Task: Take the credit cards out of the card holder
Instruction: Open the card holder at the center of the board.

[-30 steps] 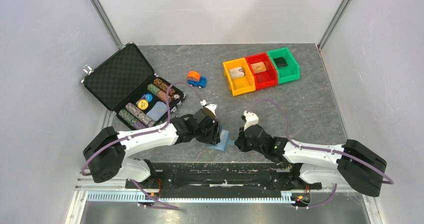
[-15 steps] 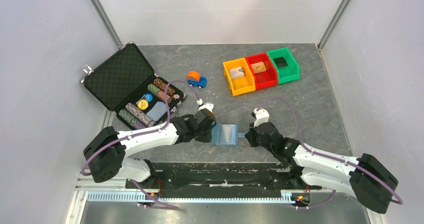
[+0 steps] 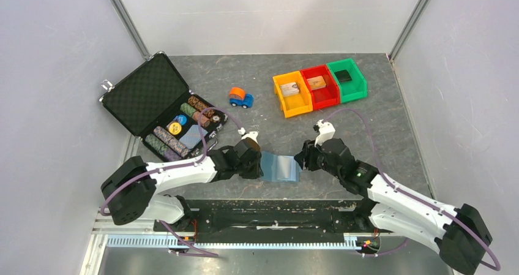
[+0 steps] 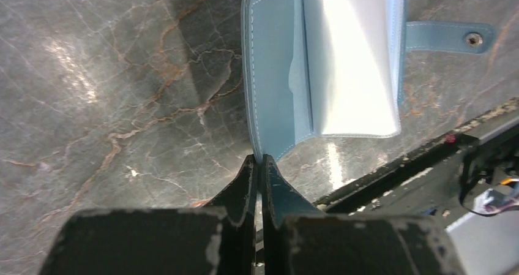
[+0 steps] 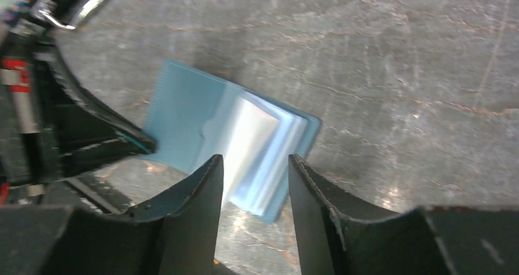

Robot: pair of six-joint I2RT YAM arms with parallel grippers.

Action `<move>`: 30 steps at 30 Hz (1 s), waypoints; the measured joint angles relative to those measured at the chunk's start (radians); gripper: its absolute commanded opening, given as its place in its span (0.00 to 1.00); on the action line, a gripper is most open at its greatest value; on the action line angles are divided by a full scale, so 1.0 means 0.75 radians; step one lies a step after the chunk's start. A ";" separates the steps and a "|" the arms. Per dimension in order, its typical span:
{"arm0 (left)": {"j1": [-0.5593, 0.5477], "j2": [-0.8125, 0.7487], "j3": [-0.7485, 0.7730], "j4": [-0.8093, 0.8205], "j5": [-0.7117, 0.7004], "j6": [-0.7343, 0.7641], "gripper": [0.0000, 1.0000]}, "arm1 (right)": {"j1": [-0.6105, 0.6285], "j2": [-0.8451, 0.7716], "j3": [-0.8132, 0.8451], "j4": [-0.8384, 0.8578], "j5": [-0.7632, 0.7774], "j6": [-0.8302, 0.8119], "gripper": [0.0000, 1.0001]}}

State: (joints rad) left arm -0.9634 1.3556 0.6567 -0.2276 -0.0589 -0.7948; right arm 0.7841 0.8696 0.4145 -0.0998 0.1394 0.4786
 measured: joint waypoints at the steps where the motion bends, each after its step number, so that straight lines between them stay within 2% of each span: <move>1: 0.000 -0.007 -0.010 0.015 0.009 -0.017 0.02 | 0.000 -0.013 0.012 0.000 -0.019 0.019 0.50; 5: 0.000 -0.040 -0.046 0.066 0.024 -0.075 0.02 | 0.026 -0.040 0.017 0.022 -0.073 0.117 0.51; 8: 0.000 -0.048 -0.064 0.090 0.026 -0.104 0.02 | 0.055 -0.016 -0.001 0.065 -0.086 0.184 0.61; 10: 0.000 -0.048 -0.074 0.106 0.027 -0.116 0.02 | 0.068 0.018 -0.036 0.103 -0.097 0.220 0.61; 15: 0.000 -0.048 -0.097 0.145 0.046 -0.152 0.02 | 0.068 0.106 -0.131 0.162 -0.100 0.274 0.58; 22: 0.000 -0.049 -0.111 0.173 0.057 -0.167 0.02 | 0.068 0.211 -0.184 0.286 -0.132 0.309 0.47; 30: 0.000 -0.056 -0.128 0.187 0.058 -0.174 0.02 | 0.068 0.268 -0.185 0.366 -0.141 0.320 0.46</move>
State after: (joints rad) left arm -0.9634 1.3132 0.5610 -0.0872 -0.0154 -0.9257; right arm 0.8352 1.0706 0.2760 0.1745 0.0334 0.7185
